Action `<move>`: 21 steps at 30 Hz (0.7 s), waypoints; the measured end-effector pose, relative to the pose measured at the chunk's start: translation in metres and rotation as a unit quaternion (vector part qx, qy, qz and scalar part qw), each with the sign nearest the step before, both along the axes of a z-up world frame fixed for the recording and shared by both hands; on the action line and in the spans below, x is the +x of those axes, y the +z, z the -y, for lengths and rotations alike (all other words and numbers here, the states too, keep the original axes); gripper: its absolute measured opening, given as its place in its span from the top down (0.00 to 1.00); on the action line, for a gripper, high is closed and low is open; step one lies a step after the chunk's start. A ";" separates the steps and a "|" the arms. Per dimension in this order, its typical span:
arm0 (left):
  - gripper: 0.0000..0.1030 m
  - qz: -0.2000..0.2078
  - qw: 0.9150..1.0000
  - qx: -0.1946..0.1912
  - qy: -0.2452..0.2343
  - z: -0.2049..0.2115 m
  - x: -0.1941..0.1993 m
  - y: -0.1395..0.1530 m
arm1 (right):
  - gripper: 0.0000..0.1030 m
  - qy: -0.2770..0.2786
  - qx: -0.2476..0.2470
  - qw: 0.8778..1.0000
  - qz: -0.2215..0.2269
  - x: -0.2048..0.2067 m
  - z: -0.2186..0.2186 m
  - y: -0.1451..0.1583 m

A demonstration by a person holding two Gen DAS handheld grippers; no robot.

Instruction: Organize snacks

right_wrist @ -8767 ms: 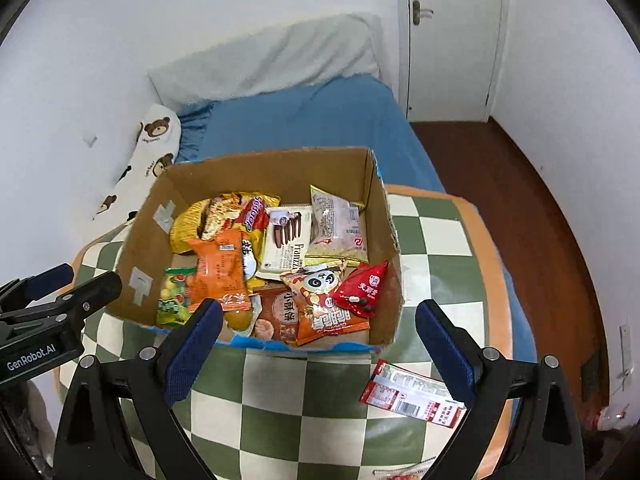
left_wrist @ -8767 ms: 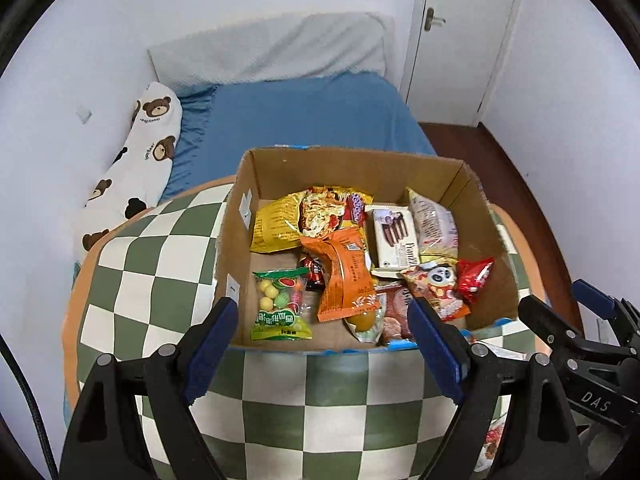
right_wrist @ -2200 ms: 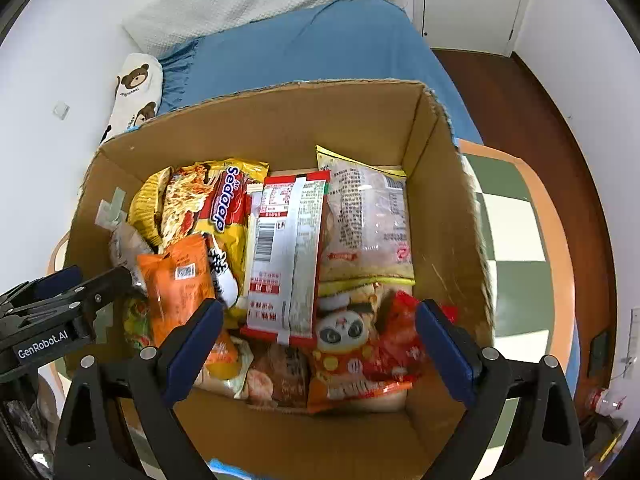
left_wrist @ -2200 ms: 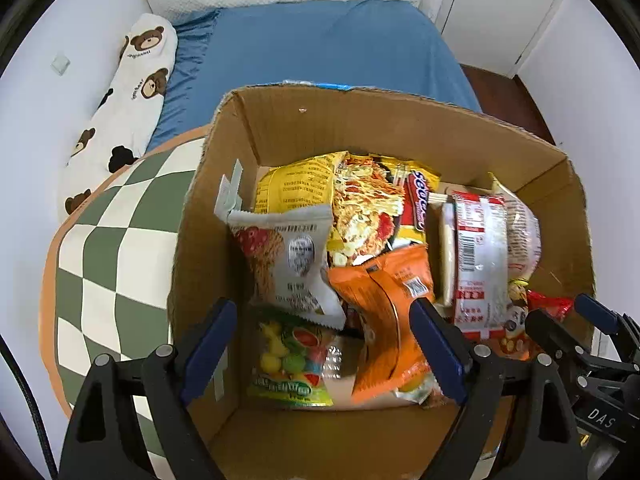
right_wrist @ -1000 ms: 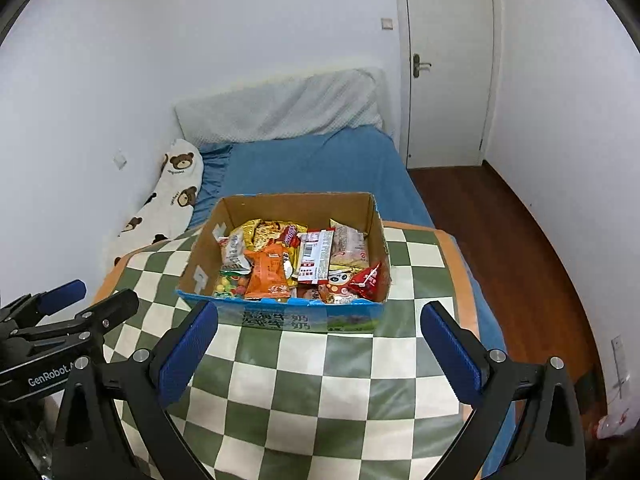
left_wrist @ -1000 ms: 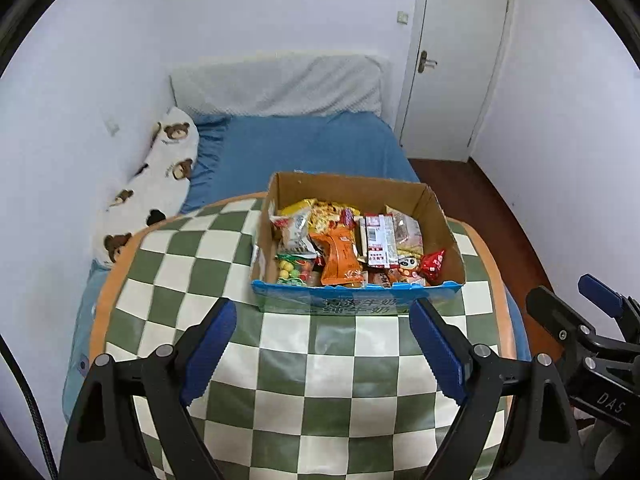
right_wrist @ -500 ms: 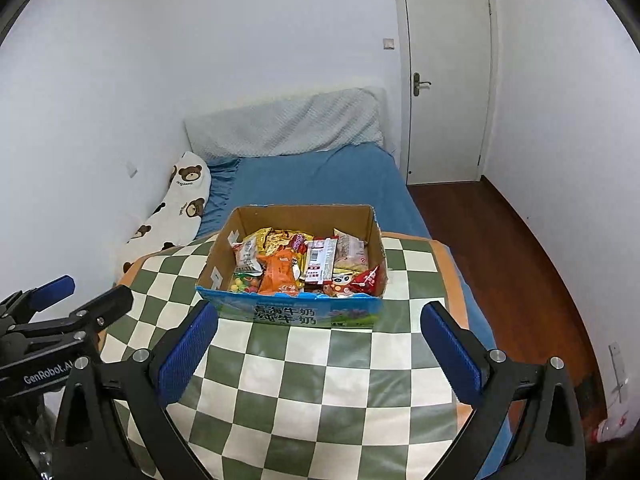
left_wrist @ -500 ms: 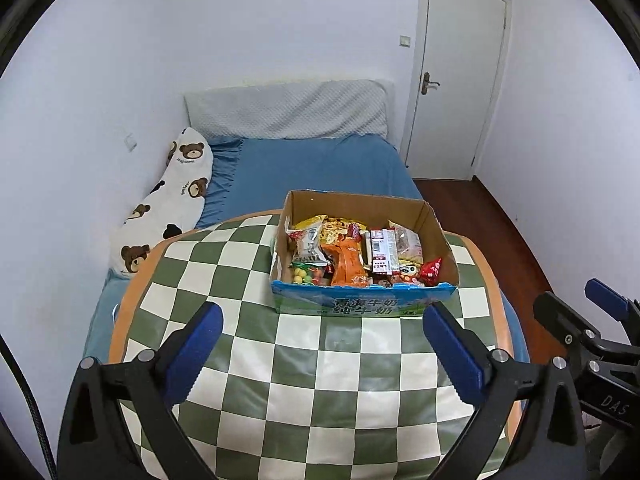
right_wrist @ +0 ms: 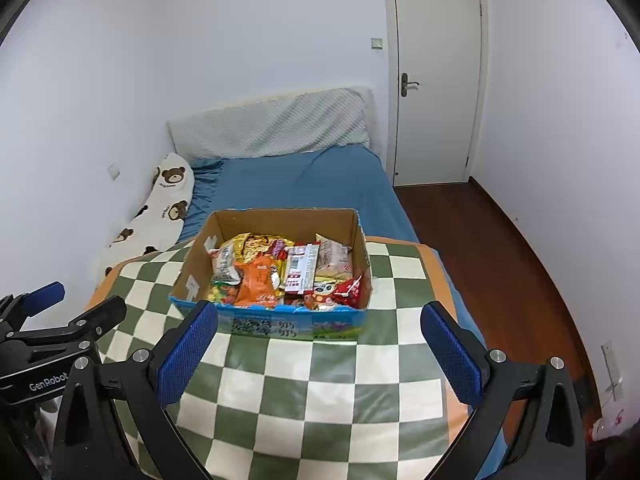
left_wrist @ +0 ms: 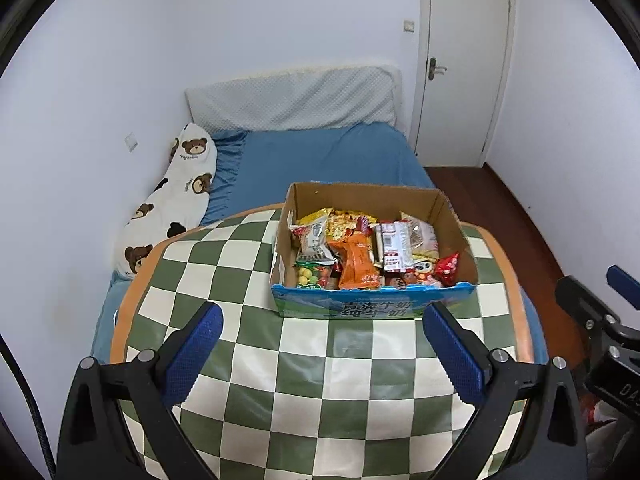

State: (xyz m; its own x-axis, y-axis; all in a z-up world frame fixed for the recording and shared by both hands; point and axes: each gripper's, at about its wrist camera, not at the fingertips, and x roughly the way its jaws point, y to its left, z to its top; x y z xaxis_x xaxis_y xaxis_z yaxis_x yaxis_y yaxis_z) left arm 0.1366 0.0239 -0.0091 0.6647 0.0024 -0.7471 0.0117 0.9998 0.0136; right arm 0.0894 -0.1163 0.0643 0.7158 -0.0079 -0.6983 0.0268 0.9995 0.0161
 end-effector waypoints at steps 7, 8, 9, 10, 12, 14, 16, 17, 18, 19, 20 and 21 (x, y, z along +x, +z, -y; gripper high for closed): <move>0.00 -0.012 1.000 0.000 0.012 0.001 0.031 -0.017 | 0.00 -0.014 -0.001 1.000 -0.006 0.029 0.005 -0.016; 0.00 -0.013 1.000 0.003 0.014 0.002 0.035 -0.019 | 0.00 -0.015 0.000 1.000 -0.009 0.033 0.006 -0.019; 0.00 -0.015 1.000 0.005 0.014 0.002 0.039 -0.022 | 0.00 -0.018 0.000 1.000 -0.011 0.037 0.007 -0.022; 0.00 -0.016 1.000 0.006 0.013 0.003 0.042 -0.023 | 0.00 -0.020 -0.001 1.000 -0.015 0.041 0.008 -0.025; 0.00 -0.015 1.000 0.013 0.014 0.004 0.049 -0.026 | 0.00 -0.023 0.001 1.000 -0.021 0.048 0.010 -0.032; 0.00 -0.017 1.000 0.016 0.014 0.005 0.054 -0.028 | 0.00 -0.025 -0.001 0.999 -0.026 0.056 0.010 -0.037; 0.00 -0.017 1.000 0.016 0.014 0.006 0.060 -0.029 | 0.00 -0.027 0.001 0.999 -0.031 0.063 0.011 -0.043; 0.00 -0.018 1.000 0.016 0.014 0.007 0.062 -0.030 | 0.00 -0.029 0.001 0.999 -0.033 0.066 0.011 -0.045; 0.00 -0.019 1.000 0.015 0.014 0.007 0.064 -0.031 | 0.00 -0.031 0.000 0.999 -0.034 0.069 0.011 -0.047; 0.00 -0.019 1.000 0.016 0.013 0.008 0.067 -0.031 | 0.00 -0.032 0.000 0.999 -0.035 0.071 0.012 -0.048; 0.00 -0.019 1.000 0.016 0.013 0.009 0.068 -0.032 | 0.00 -0.032 0.001 0.999 -0.036 0.073 0.012 -0.049; 0.00 -0.020 1.000 0.015 0.012 0.009 0.070 -0.033 | 0.00 -0.033 0.000 0.999 -0.037 0.075 0.012 -0.050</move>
